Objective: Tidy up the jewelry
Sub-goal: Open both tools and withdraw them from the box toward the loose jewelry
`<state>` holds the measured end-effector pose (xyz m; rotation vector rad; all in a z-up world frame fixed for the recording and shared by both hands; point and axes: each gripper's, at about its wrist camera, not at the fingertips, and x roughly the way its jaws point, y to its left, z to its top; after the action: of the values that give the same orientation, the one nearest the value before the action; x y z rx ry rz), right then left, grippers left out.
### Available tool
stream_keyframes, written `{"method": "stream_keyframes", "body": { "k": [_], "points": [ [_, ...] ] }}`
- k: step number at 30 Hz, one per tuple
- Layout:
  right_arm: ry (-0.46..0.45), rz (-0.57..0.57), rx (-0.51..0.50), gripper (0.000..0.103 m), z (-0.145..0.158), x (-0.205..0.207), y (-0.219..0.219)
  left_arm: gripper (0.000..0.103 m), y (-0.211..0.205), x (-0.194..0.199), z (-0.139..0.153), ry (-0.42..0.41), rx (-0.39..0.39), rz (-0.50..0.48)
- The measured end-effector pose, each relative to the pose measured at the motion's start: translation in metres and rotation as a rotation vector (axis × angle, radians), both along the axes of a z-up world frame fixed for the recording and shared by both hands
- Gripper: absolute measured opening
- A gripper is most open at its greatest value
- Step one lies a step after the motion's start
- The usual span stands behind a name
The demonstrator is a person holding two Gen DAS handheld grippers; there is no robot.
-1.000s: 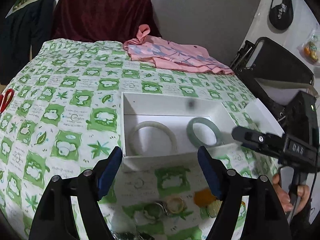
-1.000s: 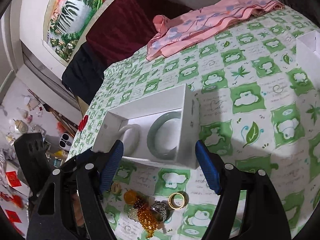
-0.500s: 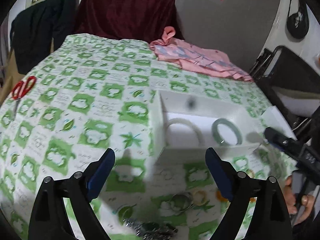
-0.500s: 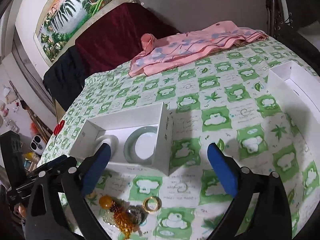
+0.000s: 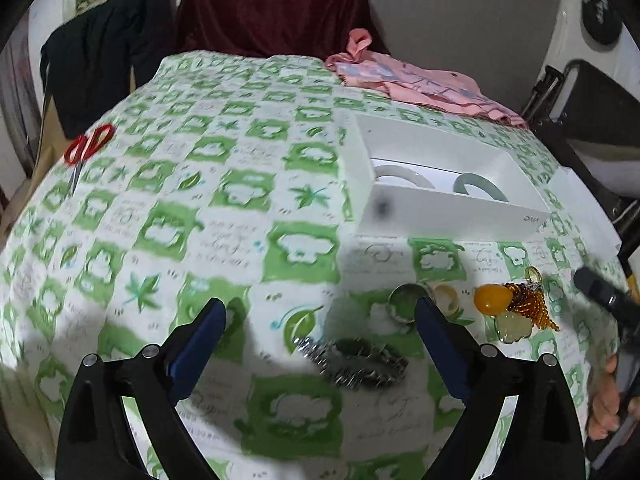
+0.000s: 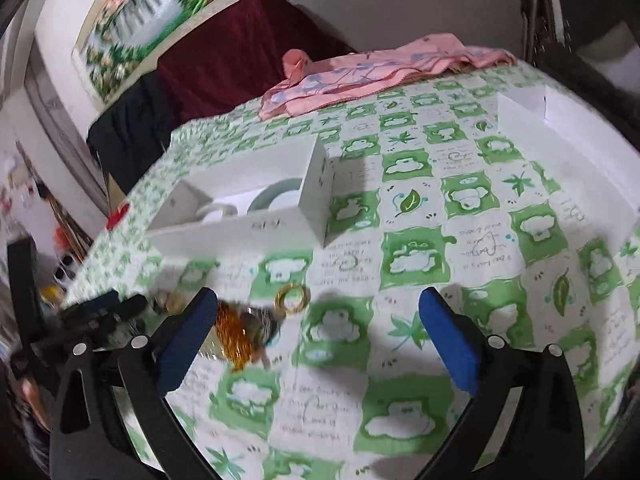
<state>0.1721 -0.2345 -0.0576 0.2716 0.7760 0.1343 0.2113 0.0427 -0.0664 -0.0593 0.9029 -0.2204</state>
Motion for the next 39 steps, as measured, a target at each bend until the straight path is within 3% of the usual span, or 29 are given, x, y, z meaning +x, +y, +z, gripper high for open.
{"method": "stream_keyframes", "body": {
  "k": [5, 10, 12, 18, 21, 24, 26, 29, 33, 35, 39],
  "points": [
    [0.003, 0.043, -0.146, 0.096, -0.002, 0.000, 0.021, 0.096, 0.010, 0.002, -0.001, 0.022, -0.050, 0.032],
    [0.035, 0.094, -0.228, 0.095, -0.007, 0.002, 0.038, 0.097, 0.005, 0.002, -0.001, 0.024, -0.022, 0.025],
    [0.032, 0.084, -0.226, 0.087, -0.007, 0.000, 0.037, 0.097, 0.003, 0.002, -0.001, 0.024, -0.012, 0.023],
    [0.063, 0.055, -0.243, 0.086, -0.010, 0.006, 0.035, 0.097, 0.000, 0.002, -0.002, 0.023, 0.019, 0.021],
    [0.053, -0.025, -0.247, 0.083, -0.006, 0.006, 0.021, 0.097, -0.002, 0.003, -0.003, 0.023, 0.034, 0.018],
    [0.033, -0.025, -0.219, 0.078, -0.004, 0.004, 0.016, 0.097, -0.002, 0.003, -0.003, 0.022, 0.038, 0.018],
    [0.049, 0.076, -0.229, 0.076, -0.008, 0.004, 0.032, 0.097, -0.002, 0.003, -0.003, 0.022, 0.038, 0.018],
    [0.046, 0.198, -0.179, 0.060, -0.008, -0.001, 0.047, 0.097, -0.002, 0.003, -0.003, 0.022, 0.041, 0.017],
    [0.048, 0.272, -0.086, 0.043, -0.007, -0.002, 0.048, 0.097, -0.002, 0.003, -0.003, 0.022, 0.039, 0.018],
    [0.059, 0.321, -0.013, 0.042, -0.007, -0.003, 0.048, 0.097, -0.002, 0.003, -0.003, 0.022, 0.040, 0.017],
    [0.032, 0.317, -0.002, 0.042, -0.001, -0.006, 0.050, 0.097, -0.002, 0.003, -0.003, 0.022, 0.038, 0.018]
  ]
}}
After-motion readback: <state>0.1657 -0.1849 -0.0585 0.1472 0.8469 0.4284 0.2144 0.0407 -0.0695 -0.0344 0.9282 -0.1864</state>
